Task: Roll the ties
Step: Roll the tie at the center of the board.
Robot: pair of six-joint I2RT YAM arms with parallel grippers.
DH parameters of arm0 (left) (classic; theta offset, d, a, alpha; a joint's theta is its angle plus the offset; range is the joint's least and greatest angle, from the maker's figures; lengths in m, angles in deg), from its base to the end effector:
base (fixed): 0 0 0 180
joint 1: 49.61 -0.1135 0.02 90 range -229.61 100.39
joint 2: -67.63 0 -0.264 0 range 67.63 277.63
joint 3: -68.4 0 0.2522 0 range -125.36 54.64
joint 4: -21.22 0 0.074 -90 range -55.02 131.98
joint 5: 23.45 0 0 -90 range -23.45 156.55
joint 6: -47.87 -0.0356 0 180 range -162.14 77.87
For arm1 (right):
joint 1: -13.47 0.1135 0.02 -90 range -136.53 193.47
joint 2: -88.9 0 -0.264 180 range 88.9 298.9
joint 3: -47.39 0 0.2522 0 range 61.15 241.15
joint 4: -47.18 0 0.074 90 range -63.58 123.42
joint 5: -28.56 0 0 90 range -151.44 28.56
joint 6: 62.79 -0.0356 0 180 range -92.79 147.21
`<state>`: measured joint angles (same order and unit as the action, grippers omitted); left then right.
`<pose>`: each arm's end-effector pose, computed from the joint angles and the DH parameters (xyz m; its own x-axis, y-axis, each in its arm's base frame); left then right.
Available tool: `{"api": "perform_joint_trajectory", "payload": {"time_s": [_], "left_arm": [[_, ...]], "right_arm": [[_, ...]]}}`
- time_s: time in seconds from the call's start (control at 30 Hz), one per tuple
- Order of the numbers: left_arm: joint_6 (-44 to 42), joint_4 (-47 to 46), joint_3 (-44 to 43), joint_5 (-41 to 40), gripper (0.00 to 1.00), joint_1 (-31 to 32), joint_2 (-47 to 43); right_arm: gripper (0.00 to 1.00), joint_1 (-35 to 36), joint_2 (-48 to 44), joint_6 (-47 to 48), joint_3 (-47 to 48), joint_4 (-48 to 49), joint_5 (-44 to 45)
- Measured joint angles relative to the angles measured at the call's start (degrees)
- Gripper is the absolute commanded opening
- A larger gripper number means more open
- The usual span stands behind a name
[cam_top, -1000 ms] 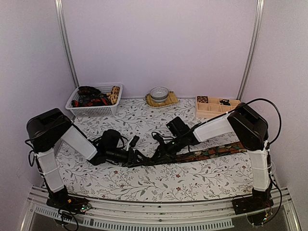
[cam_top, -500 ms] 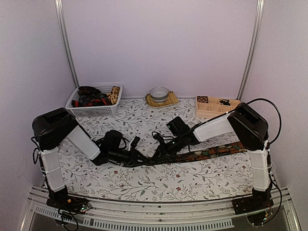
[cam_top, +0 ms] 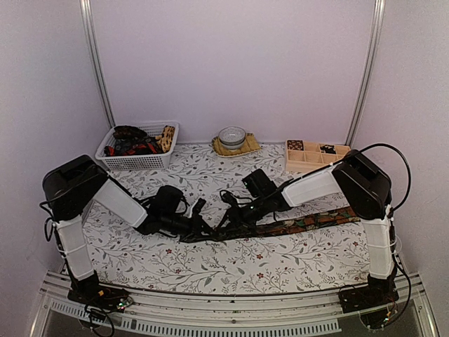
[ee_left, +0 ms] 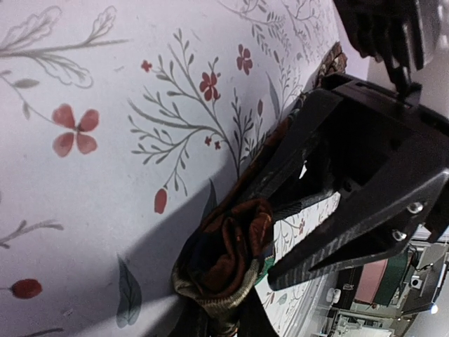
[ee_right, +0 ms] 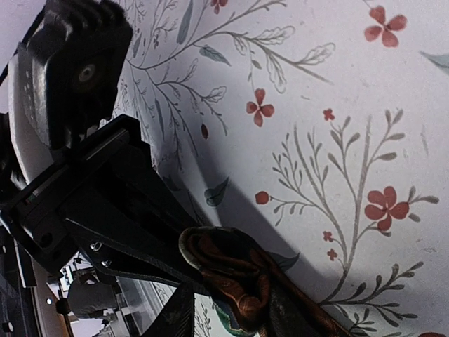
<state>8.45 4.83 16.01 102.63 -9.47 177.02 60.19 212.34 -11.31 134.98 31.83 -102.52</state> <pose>0.2334 -0.2243 0.0841 -0.9825 0.0118 -0.1859 0.1635 0.5335 -0.8299 0.2799 0.3313 0.1075 -0.9356 -0.3087 -0.1713 -0.3175 0.5231 0.7909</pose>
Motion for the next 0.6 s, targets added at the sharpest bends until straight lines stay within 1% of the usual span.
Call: {"api": "perform_joint_trajectory", "payload": {"time_s": [0.13, 0.2, 0.37, 0.47, 0.6], "left_arm": [[-4.8, 13.1, -5.9, -2.2, 0.00, 0.0, -1.2], [-7.9, 20.5, -9.6, -4.6, 0.00, -0.1, -1.5], [-15.7, 36.9, -18.1, -10.3, 0.00, -0.9, -1.5], [-19.8, 43.8, -21.4, -12.6, 0.00, -2.1, -1.5], [-25.3, 51.2, -25.2, -13.4, 0.00, -3.5, -0.8]], "right_arm": [[0.40, -0.5, -0.6, 1.7, 0.0, 0.1, 0.7], [0.42, -0.9, -1.2, 2.9, 0.0, -0.6, 1.9], [0.45, -2.6, -4.3, 7.0, -0.6, -5.3, 7.4], [0.46, -4.0, -6.1, 9.1, -2.4, -6.7, 10.5], [0.46, -5.8, -9.0, 11.3, -5.0, -8.7, 13.8]]}}
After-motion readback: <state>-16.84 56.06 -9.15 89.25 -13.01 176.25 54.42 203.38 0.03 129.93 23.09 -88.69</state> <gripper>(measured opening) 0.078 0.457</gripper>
